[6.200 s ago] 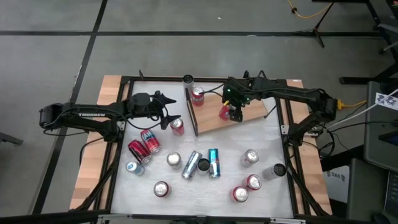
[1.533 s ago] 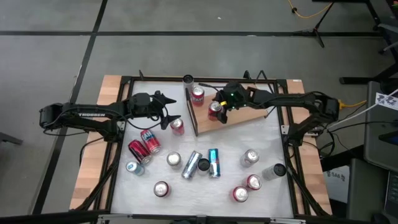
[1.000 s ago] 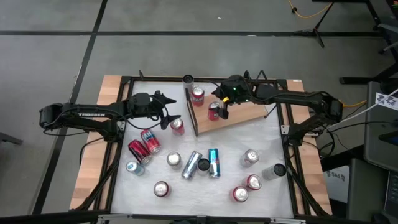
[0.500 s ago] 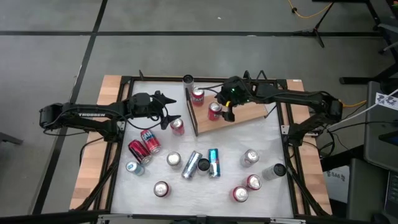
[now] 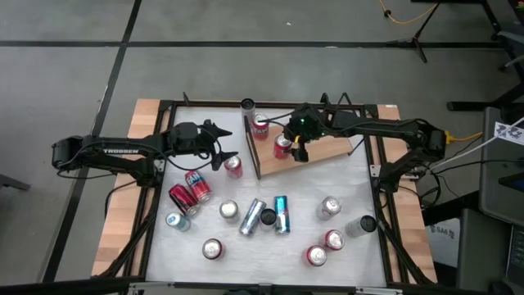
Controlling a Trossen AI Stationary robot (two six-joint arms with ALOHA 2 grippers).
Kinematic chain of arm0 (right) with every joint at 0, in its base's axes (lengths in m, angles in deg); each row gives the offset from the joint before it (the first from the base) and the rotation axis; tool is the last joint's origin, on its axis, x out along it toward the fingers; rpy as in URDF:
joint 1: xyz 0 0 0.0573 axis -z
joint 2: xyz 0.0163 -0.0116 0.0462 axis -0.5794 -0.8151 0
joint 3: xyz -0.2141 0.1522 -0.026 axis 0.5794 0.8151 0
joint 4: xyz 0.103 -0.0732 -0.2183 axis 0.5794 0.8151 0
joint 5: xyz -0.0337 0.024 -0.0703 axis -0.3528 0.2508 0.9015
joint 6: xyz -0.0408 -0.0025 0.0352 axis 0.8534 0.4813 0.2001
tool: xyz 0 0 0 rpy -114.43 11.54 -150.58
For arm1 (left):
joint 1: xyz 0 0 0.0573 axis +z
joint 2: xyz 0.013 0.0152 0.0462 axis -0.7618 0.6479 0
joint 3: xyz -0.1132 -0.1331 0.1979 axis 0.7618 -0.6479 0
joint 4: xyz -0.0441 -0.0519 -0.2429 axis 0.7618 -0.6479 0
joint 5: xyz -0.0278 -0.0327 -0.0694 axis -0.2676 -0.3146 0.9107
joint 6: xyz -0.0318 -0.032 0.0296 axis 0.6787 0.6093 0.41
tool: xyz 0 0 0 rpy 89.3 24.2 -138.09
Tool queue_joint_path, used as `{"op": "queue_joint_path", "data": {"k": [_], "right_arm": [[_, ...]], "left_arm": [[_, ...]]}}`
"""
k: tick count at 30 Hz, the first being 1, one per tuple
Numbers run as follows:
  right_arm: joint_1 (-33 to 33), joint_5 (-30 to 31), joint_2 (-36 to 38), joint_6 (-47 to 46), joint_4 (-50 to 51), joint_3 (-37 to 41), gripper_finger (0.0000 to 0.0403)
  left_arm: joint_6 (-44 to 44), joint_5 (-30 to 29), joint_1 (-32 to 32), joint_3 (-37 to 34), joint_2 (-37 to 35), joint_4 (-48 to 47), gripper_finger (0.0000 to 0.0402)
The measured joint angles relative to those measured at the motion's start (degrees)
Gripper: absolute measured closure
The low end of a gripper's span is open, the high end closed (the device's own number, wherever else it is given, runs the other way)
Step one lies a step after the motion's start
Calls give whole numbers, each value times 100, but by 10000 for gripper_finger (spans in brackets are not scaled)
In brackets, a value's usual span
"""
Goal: Place canned beverage on shelf
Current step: Put the middle right orange soda can on the shelf
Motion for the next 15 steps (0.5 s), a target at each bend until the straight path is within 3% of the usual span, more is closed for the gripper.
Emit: {"op": "queue_joint_path", "data": {"k": [7, 15], "right_arm": [[-2, -6, 0, -292, -72, 0, 132], [-2, 297, -7, -603, -345, 9, 111]], "left_arm": [[-2, -5, 0, -1, 0, 0, 13], [-4, -7, 0, -1, 0, -2, 13]]}}
